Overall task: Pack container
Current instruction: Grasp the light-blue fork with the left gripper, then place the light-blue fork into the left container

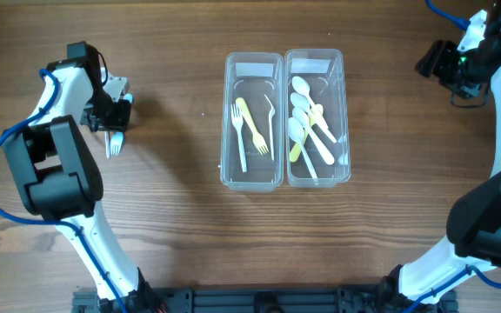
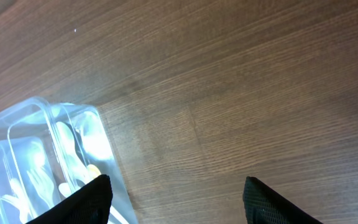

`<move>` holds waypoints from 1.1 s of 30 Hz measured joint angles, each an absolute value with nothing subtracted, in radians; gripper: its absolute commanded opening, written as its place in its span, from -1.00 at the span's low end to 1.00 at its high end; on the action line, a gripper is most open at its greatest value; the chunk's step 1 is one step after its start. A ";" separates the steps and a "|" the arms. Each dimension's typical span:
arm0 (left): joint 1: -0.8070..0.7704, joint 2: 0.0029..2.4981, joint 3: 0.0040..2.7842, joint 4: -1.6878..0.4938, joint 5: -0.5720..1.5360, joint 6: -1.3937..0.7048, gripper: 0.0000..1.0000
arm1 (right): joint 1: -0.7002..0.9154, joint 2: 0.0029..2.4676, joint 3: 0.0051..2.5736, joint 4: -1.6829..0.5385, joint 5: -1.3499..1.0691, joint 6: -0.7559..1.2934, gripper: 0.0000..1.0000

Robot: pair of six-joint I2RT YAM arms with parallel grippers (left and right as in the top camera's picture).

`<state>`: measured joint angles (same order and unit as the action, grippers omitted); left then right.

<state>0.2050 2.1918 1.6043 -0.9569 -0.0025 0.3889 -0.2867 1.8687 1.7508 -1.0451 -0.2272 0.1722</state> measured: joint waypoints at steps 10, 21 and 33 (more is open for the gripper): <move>0.188 2.189 1.602 -0.934 -0.003 0.407 -0.92 | -0.287 1.869 1.751 -1.051 -0.227 0.172 0.35; 0.140 2.177 1.594 -0.957 -0.010 0.375 -0.92 | -0.287 1.869 1.751 -1.046 -0.227 0.172 0.35; -0.034 1.866 1.590 -0.983 0.009 0.213 -0.92 | -0.287 1.869 1.751 -1.043 -0.227 0.172 0.35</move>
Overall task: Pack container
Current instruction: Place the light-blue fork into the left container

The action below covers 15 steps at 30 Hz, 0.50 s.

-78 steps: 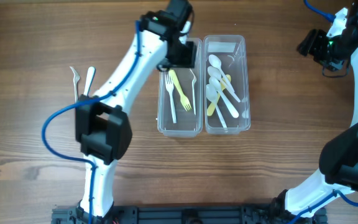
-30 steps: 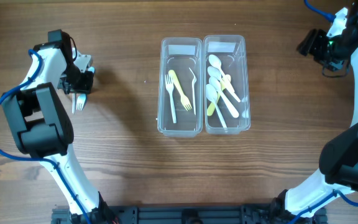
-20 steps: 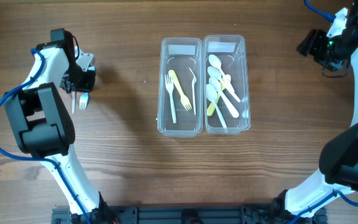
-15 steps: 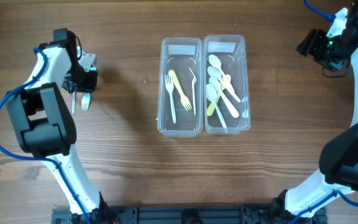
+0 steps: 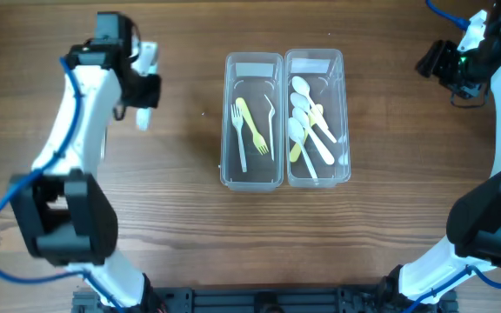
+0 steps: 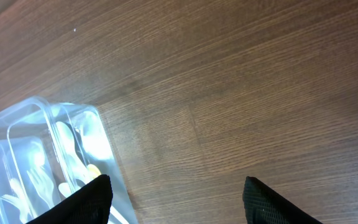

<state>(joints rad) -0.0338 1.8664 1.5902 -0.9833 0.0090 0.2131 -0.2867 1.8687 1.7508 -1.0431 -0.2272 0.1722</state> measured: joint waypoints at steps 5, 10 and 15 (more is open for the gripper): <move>-0.307 1.726 1.602 -0.889 0.078 -0.017 -0.92 | -0.287 1.869 1.751 -1.043 -0.227 0.172 0.34; -0.447 1.774 1.603 -0.880 0.107 -0.262 -0.65 | -0.287 1.869 1.751 -1.043 -0.227 0.172 0.35; -0.487 1.919 1.603 -0.847 0.130 -0.339 0.51 | -0.287 1.869 1.751 -1.043 -0.227 0.172 0.35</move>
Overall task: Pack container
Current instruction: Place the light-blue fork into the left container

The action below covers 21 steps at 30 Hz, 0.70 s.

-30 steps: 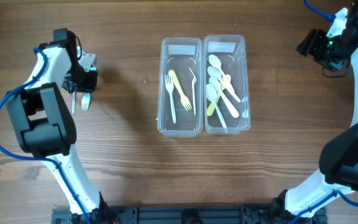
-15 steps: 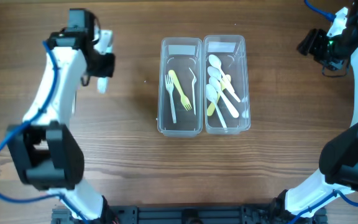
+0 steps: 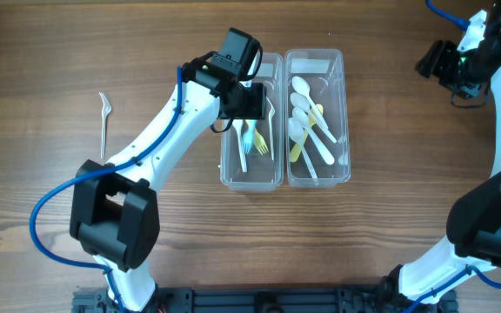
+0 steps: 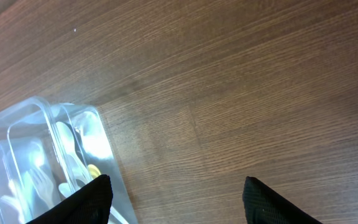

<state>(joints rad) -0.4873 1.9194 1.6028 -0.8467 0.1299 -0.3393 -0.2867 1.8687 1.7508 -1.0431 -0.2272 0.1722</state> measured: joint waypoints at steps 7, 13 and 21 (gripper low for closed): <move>-0.317 1.811 1.774 -0.957 0.062 -0.285 0.73 | -0.287 1.869 1.751 -1.044 -0.227 0.173 0.35; 0.142 1.823 1.763 -1.141 -0.001 0.124 0.61 | -0.287 1.869 1.751 -1.039 -0.228 0.176 0.40; 0.350 2.084 1.694 -1.140 0.010 0.365 0.35 | -0.287 1.869 1.751 -1.043 -0.228 0.176 0.39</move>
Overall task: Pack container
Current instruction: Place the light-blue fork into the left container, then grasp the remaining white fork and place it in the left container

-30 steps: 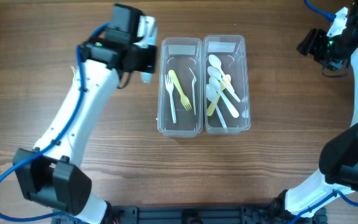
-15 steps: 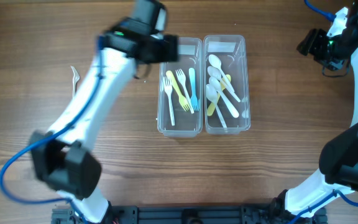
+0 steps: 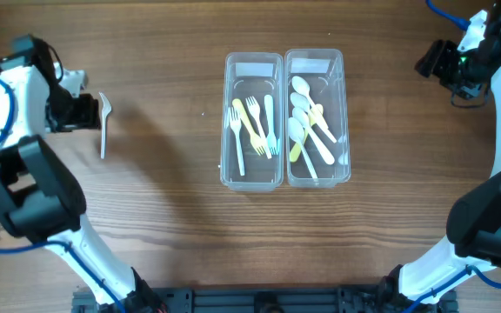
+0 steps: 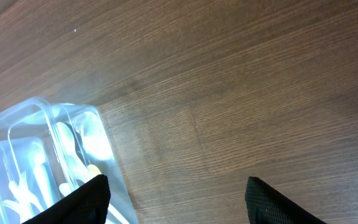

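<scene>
A clear two-compartment container stands mid-table. Its left compartment [image 3: 230, 161] holds several forks [image 3: 252, 124], white, yellow and pale blue. Its right compartment [image 3: 344, 113] holds several spoons [image 3: 307, 117]. A grey utensil [image 3: 104, 126] lies on the wood at the far left. My left gripper [image 3: 81, 113] sits just left of that utensil, and its jaws are too small and dark to read. My right gripper [image 3: 442, 63] hangs at the far right, open and empty. In the right wrist view the right gripper [image 4: 178, 186] has only bare wood between its fingers, with the container's corner [image 4: 101, 134] at lower left.
Brown wooden table [image 3: 163, 226] all around. The left arm's white links and blue cable run down the left edge. The right arm runs down the right edge.
My left gripper has moved from above the container's left compartment to the far left, beside the grey utensil. The left compartment now holds more forks. The right arm has not moved.
My left gripper was at the far left on a white fork on the table. Then it was lifted toward the container with something white in it, then over the left compartment. Now more forks lie there and the gripper is back at the left.
</scene>
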`<move>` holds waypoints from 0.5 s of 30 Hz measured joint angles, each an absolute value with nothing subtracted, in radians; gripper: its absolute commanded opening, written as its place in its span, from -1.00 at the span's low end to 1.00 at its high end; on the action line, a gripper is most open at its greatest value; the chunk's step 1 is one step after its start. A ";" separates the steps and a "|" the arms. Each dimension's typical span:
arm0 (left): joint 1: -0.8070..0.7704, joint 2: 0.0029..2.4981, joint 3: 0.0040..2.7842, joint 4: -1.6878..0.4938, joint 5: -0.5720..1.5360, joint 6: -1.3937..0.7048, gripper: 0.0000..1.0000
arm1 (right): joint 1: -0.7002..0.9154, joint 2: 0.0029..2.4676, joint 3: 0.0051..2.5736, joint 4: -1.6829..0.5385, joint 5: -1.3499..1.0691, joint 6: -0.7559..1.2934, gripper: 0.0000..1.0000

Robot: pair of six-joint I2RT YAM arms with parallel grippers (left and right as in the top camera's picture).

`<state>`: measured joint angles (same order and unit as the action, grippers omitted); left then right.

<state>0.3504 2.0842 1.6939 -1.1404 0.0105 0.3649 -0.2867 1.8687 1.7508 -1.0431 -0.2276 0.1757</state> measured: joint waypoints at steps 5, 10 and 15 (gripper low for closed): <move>0.346 2.165 1.694 -1.108 0.017 0.406 0.01 | -0.287 1.869 1.751 -1.047 -0.228 0.176 0.40; 0.341 2.199 1.693 -1.080 0.025 0.426 -0.12 | -0.287 1.869 1.751 -1.048 -0.228 0.176 0.39; 0.305 2.234 1.693 -1.061 0.025 0.426 -0.25 | -0.287 1.869 1.751 -1.048 -0.228 0.176 0.38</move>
